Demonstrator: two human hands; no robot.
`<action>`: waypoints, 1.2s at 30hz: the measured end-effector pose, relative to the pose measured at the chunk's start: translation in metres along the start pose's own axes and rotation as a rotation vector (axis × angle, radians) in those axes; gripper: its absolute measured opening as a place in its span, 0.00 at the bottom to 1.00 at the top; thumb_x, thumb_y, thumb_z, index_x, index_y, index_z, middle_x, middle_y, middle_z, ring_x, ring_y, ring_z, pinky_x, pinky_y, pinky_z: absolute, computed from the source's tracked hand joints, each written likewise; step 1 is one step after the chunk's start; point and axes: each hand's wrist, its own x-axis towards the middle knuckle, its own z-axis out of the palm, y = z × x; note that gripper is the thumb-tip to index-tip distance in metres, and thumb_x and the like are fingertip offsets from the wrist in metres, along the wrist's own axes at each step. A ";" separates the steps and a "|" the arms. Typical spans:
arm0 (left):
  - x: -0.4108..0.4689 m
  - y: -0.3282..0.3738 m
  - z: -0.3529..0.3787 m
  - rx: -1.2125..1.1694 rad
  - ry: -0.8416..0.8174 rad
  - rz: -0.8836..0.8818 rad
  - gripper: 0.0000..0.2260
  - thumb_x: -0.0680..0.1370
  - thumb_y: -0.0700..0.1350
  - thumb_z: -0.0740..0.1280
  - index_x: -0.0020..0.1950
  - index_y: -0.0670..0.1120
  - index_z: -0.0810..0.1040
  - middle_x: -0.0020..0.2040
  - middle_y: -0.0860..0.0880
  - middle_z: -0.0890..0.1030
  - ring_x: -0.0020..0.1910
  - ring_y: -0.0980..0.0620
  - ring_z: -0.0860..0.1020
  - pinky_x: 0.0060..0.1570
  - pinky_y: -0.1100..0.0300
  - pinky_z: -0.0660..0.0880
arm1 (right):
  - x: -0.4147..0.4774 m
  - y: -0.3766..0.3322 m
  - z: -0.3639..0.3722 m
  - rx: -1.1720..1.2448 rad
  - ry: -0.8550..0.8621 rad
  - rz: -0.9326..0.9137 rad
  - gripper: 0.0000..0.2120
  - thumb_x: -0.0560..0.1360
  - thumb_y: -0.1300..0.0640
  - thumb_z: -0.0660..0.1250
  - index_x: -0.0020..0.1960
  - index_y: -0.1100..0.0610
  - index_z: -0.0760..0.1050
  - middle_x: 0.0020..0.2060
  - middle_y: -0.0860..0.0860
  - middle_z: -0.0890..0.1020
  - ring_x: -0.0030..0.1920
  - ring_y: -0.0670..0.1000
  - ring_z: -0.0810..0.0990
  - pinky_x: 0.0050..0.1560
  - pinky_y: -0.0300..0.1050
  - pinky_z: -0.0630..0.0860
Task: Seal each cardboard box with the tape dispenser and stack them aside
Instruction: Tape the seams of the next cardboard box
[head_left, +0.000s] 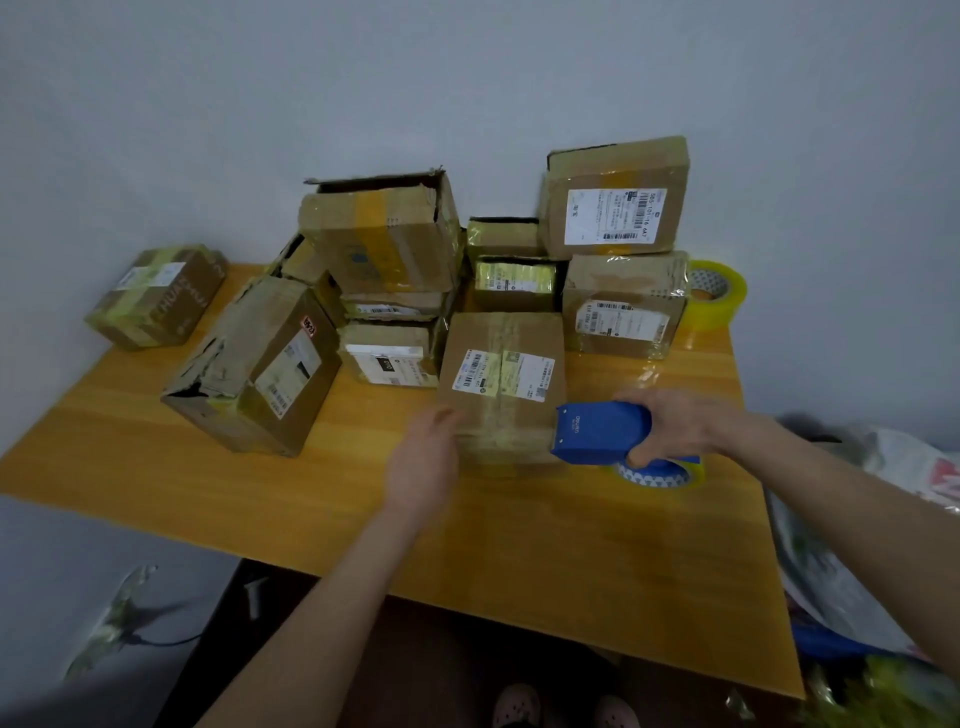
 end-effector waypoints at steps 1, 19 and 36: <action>-0.002 0.014 0.009 0.022 -0.039 0.094 0.23 0.78 0.39 0.62 0.73 0.49 0.66 0.73 0.51 0.65 0.67 0.51 0.71 0.61 0.58 0.73 | -0.001 -0.002 0.002 -0.029 0.009 0.000 0.33 0.66 0.50 0.75 0.68 0.47 0.66 0.53 0.49 0.77 0.53 0.53 0.76 0.55 0.50 0.76; -0.010 0.021 0.044 0.327 -0.363 0.266 0.40 0.79 0.46 0.61 0.72 0.56 0.29 0.76 0.46 0.33 0.74 0.46 0.31 0.74 0.47 0.37 | -0.011 0.006 0.019 -0.197 0.051 -0.046 0.37 0.66 0.38 0.69 0.71 0.38 0.57 0.54 0.44 0.77 0.53 0.51 0.76 0.50 0.51 0.78; -0.008 0.029 0.039 0.353 -0.372 0.269 0.43 0.78 0.48 0.63 0.71 0.62 0.27 0.78 0.44 0.36 0.76 0.44 0.36 0.73 0.46 0.40 | -0.022 0.018 0.024 -0.323 0.051 0.081 0.31 0.67 0.37 0.67 0.67 0.39 0.62 0.46 0.44 0.78 0.48 0.52 0.77 0.41 0.45 0.73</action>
